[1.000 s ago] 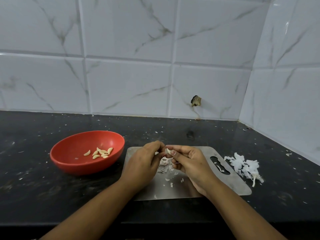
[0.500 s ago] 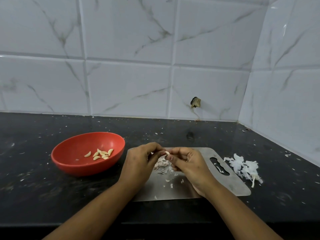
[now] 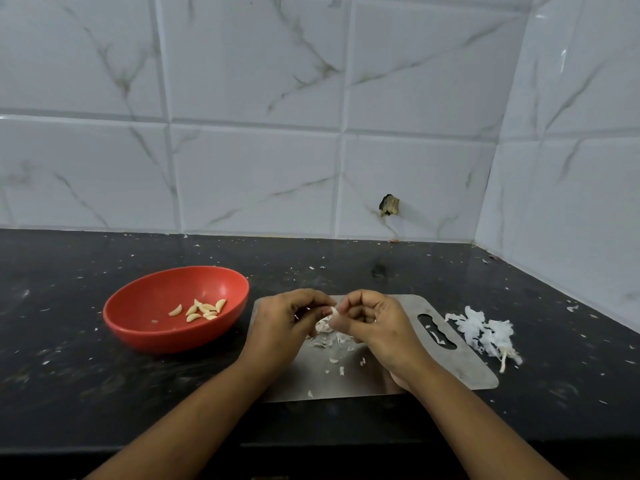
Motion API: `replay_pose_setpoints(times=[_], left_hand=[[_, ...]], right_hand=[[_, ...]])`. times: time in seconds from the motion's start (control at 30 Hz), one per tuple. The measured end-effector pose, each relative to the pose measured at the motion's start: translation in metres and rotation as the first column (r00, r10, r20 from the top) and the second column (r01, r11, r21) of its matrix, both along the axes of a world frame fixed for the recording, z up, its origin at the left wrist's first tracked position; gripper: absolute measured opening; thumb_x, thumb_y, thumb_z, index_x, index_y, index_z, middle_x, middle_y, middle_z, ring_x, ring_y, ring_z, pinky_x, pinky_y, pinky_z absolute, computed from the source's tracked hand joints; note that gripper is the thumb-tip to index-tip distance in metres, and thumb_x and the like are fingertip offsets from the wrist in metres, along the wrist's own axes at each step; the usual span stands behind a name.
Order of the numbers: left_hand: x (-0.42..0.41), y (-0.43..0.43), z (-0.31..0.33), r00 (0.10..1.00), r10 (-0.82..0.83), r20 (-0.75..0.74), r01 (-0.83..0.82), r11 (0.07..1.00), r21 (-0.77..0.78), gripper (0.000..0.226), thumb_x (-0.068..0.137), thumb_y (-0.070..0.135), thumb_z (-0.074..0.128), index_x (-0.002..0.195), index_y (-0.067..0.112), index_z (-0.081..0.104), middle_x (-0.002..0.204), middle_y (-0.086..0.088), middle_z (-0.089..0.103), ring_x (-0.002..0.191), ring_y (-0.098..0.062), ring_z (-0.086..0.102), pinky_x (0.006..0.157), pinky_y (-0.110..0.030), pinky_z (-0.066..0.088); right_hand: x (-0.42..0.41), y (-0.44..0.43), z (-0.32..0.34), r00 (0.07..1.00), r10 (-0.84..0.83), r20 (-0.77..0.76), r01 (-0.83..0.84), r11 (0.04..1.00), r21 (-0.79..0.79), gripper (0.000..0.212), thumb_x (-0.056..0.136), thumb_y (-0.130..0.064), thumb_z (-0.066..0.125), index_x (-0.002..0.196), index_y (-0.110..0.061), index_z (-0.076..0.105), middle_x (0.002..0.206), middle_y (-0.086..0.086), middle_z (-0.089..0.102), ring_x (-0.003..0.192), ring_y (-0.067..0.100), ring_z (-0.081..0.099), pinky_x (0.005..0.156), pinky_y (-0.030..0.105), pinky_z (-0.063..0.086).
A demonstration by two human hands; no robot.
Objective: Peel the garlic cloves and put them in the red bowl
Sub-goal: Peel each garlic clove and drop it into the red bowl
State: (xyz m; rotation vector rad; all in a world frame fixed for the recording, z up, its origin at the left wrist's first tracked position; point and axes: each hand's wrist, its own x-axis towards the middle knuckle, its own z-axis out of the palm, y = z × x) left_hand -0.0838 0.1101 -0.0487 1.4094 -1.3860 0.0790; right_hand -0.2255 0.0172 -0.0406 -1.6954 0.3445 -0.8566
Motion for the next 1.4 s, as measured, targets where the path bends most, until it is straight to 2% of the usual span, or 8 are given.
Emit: replay_pose_setpoints(times=[0.17,0.47,0.63,0.77,1.0,1.23,1.3,1.4], left_hand=[[-0.0002,-0.0003,0.0,1.0,-0.008,-0.016,0.008,1.0,0.006,0.019,0.082,0.007,0.072,0.087,0.025,0.073,0.075,0.016,0.069,0.052,-0.009,0.062,0.056,-0.017,0.048],[-0.0009,0.0005,-0.0004,0.998,-0.022,-0.053,0.023,1.0,0.021,0.025,0.082,0.005,0.071,0.09,0.028,0.072,0.076,0.014,0.071,0.053,-0.01,0.064,0.057,-0.018,0.05],[-0.0016,0.0013,0.0007,0.997,-0.017,-0.072,0.019,0.999,0.039,0.02,0.082,0.008,0.072,0.089,0.028,0.073,0.072,0.01,0.071,0.054,-0.012,0.065,0.057,-0.021,0.051],[-0.0025,0.0014,0.0029,0.983,-0.012,-0.183,0.024,0.998,0.062,0.021,0.081,0.007,0.073,0.088,0.026,0.072,0.071,0.008,0.072,0.052,-0.012,0.064,0.054,-0.019,0.048],[-0.0077,0.0018,0.0043,0.962,-0.004,-0.274,0.028,0.996,0.086,0.017,0.077,0.004,0.076,0.082,0.019,0.069,0.069,0.003,0.073,0.058,-0.005,0.067,0.055,-0.014,0.049],[-0.0076,0.004,0.0054,0.947,-0.036,-0.32,0.093,0.982,0.164,0.022,0.076,0.001,0.077,0.093,0.013,0.068,0.074,0.0,0.075,0.068,-0.009,0.071,0.061,-0.02,0.053],[-0.0081,0.0046,0.0058,0.948,-0.033,-0.315,0.094,0.979,0.181,0.024,0.076,0.001,0.077,0.094,0.014,0.067,0.073,0.0,0.075,0.068,-0.009,0.071,0.061,-0.02,0.054],[-0.009,0.0056,0.0071,0.945,-0.035,-0.324,0.107,0.972,0.207,0.025,0.077,0.003,0.076,0.096,0.016,0.063,0.073,0.002,0.074,0.07,-0.009,0.071,0.062,-0.021,0.055]], right_hand=[[0.0003,-0.0005,-0.0005,1.0,0.015,0.004,-0.015,1.0,0.003,0.015,0.074,0.0,0.078,0.081,-0.004,0.065,0.073,0.006,0.069,0.069,0.011,0.065,0.063,0.016,0.05],[0.0013,-0.0002,-0.0006,1.0,-0.007,-0.015,0.006,1.0,-0.016,0.013,0.076,-0.001,0.076,0.077,-0.006,0.064,0.07,0.003,0.067,0.066,0.008,0.063,0.06,0.015,0.048],[0.0005,-0.0012,-0.0016,0.999,-0.021,-0.029,0.021,1.0,-0.001,0.017,0.077,-0.006,0.077,0.088,-0.005,0.064,0.075,0.016,0.07,0.065,0.013,0.061,0.063,0.019,0.049],[0.0021,-0.0015,-0.0024,0.999,-0.03,-0.045,0.03,1.0,-0.005,0.007,0.083,-0.007,0.072,0.088,-0.007,0.068,0.078,0.012,0.074,0.065,0.014,0.063,0.065,0.022,0.051],[0.003,0.0028,-0.0031,0.979,-0.136,-0.154,0.109,0.979,-0.175,0.008,0.092,-0.006,0.06,0.091,-0.013,0.063,0.071,0.002,0.073,0.064,0.01,0.067,0.065,0.023,0.052],[0.0014,0.0056,-0.0039,0.964,-0.213,-0.157,0.141,0.916,-0.376,0.014,0.09,-0.005,0.055,0.092,-0.018,0.06,0.073,0.002,0.071,0.07,0.024,0.068,0.068,0.04,0.053],[0.0018,0.0057,-0.0046,0.963,-0.22,-0.155,0.14,0.902,-0.408,0.015,0.089,-0.005,0.056,0.089,-0.02,0.06,0.073,0.003,0.07,0.069,0.024,0.067,0.066,0.039,0.053],[0.0027,0.0048,-0.0056,0.957,-0.236,-0.168,0.14,0.883,-0.447,0.019,0.087,-0.003,0.058,0.084,-0.022,0.058,0.064,-0.001,0.067,0.057,0.013,0.06,0.055,0.023,0.045]])
